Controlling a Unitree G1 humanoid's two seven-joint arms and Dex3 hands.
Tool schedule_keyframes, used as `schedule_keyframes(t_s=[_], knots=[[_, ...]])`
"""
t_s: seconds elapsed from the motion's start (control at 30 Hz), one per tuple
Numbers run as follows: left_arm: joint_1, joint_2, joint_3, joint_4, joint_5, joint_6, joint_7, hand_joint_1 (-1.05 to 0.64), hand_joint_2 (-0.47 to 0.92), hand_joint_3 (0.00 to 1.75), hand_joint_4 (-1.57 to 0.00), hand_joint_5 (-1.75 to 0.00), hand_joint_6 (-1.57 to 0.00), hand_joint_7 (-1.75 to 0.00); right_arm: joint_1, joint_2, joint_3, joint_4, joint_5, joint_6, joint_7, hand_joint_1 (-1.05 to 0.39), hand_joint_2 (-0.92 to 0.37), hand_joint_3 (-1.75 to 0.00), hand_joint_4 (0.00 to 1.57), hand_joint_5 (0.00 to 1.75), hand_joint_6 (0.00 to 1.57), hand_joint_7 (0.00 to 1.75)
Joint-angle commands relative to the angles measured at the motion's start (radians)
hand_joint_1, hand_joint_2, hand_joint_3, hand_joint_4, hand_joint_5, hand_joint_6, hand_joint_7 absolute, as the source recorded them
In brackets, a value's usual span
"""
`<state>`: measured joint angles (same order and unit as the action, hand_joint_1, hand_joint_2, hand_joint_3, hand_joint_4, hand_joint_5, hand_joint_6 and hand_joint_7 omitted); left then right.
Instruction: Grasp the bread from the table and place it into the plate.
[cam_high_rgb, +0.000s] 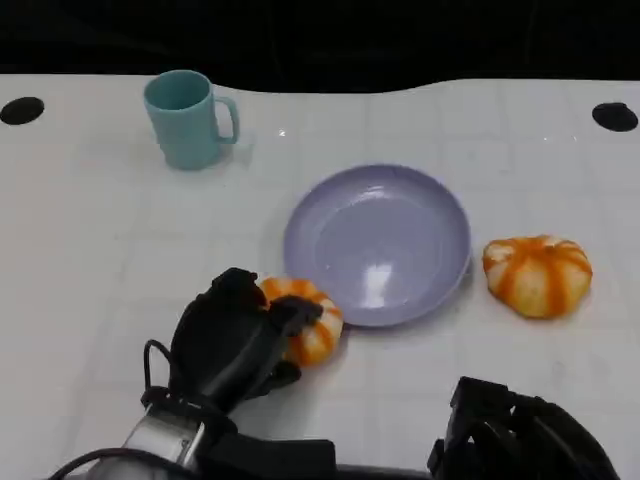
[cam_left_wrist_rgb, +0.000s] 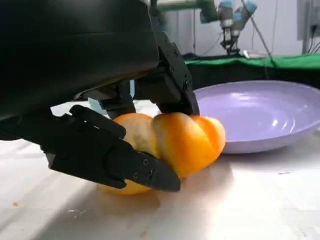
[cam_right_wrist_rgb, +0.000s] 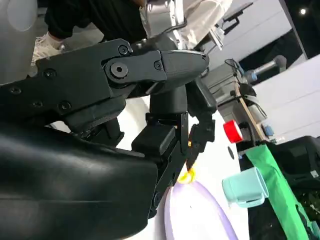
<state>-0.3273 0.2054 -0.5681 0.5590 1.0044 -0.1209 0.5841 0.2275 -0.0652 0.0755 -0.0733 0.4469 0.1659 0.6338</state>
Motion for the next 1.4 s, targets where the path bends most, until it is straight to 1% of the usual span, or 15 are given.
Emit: schedule_keyframes(t_s=[0.03,0.07,0.13,0.17,0.23,0.33,0.53,0.63,0.77,0.9,1.07,1.2,1.3,1.33,1.4], knots=[[-0.012,0.008,-0.022,0.086,0.004,-0.017,0.086,-0.21,0.82,0.49,-0.84,-1.74,-0.65,-1.6,0.007,-0.013,-0.004,-0.018,0.004,0.006,-0.006,-0.71,-0.92,-0.26,0.83,1.6,0.77,1.38],[-0.021,0.004,-0.024,0.116,0.002,-0.034,0.133,-0.18,0.77,0.55,-0.83,-1.74,-0.66,-1.54,0.006,-0.013,-0.004,-0.015,0.005,0.002,-0.002,-0.71,-0.92,-0.26,0.83,1.6,0.76,1.37],[-0.038,-0.004,-0.028,0.173,-0.001,-0.066,0.219,-0.16,0.64,0.74,-0.82,-1.75,-0.63,-1.66,0.006,-0.013,-0.005,-0.014,0.004,0.001,-0.002,-0.71,-0.92,-0.27,0.83,1.6,0.76,1.37],[-0.047,-0.007,-0.031,0.199,-0.001,-0.077,0.253,-0.14,0.6,0.8,-0.81,-1.75,-0.61,-1.7,0.006,-0.013,-0.005,-0.014,0.004,0.001,-0.003,-0.71,-0.92,-0.26,0.83,1.6,0.76,1.37],[-0.066,-0.011,-0.038,0.246,-0.002,-0.096,0.306,-0.12,0.54,0.86,-0.8,-1.75,-0.57,-1.74,0.005,-0.013,-0.006,-0.01,0.005,-0.002,0.001,-0.71,-0.92,-0.26,0.83,1.61,0.77,1.37],[-0.087,-0.013,-0.047,0.285,-0.003,-0.116,0.354,-0.12,0.51,0.88,-0.79,-1.75,-0.56,-1.74,0.004,-0.013,-0.007,-0.005,0.006,-0.007,0.005,-0.71,-0.92,-0.27,0.83,1.6,0.76,1.36],[-0.106,-0.013,-0.048,0.299,-0.021,-0.157,0.398,-0.12,0.51,0.91,-0.79,-1.75,-0.56,-1.75,0.004,-0.015,-0.005,-0.013,0.004,0.007,-0.005,-0.71,-0.92,-0.27,0.83,1.6,0.76,1.37],[-0.104,-0.008,-0.04,0.276,-0.034,-0.172,0.406,-0.13,0.5,1.01,-0.8,-1.75,-0.55,-1.75,0.003,-0.014,-0.004,-0.014,0.004,0.008,-0.004,-0.71,-0.92,-0.26,0.83,1.61,0.76,1.38],[-0.08,0.01,-0.014,0.169,-0.059,-0.158,0.352,-0.13,0.48,1.05,-0.81,-1.75,-0.56,-1.75,0.003,-0.013,-0.002,-0.011,0.003,0.001,0.002,-0.7,-0.92,-0.27,0.83,1.61,0.75,1.39],[-0.043,0.041,0.01,0.004,-0.058,-0.099,0.264,-0.14,0.5,1.07,-0.83,-1.75,-0.58,-1.75,0.004,-0.01,-0.001,-0.01,0.004,0.0,0.0,-0.7,-0.92,-0.26,0.83,1.61,0.75,1.39],[0.021,0.073,0.057,-0.237,-0.067,-0.031,0.113,-0.14,0.49,1.07,-0.84,-1.75,-0.59,-1.75,0.008,-0.008,0.004,-0.022,-0.002,0.007,-0.015,-0.71,-0.92,-0.25,0.83,1.61,0.76,1.39],[0.042,0.072,0.095,-0.376,-0.103,-0.024,-0.003,-0.15,0.46,1.13,-0.85,-1.75,-0.6,-1.75,0.002,-0.008,0.003,-0.013,0.004,0.003,-0.006,-0.7,-0.92,-0.26,0.83,1.6,0.75,1.38],[0.003,0.052,0.112,-0.4,-0.141,-0.033,-0.085,-0.19,0.43,1.16,-0.86,-1.75,-0.63,-1.75,-0.002,-0.007,0.003,-0.007,0.004,0.002,-0.006,-0.7,-0.92,-0.26,0.83,1.6,0.75,1.38],[-0.017,0.042,0.116,-0.387,-0.156,-0.043,-0.102,-0.19,0.41,1.2,-0.88,-1.75,-0.64,-1.75,-0.004,-0.006,0.003,-0.001,0.004,-0.003,-0.002,-0.7,-0.92,-0.27,0.83,1.6,0.75,1.37],[-0.07,0.023,0.117,-0.336,-0.178,-0.059,-0.128,-0.16,0.33,1.31,-0.91,-1.75,-0.67,-1.75,-0.007,-0.004,0.003,0.007,0.004,-0.006,0.001,-0.69,-0.92,-0.28,0.83,1.6,0.75,1.37]])
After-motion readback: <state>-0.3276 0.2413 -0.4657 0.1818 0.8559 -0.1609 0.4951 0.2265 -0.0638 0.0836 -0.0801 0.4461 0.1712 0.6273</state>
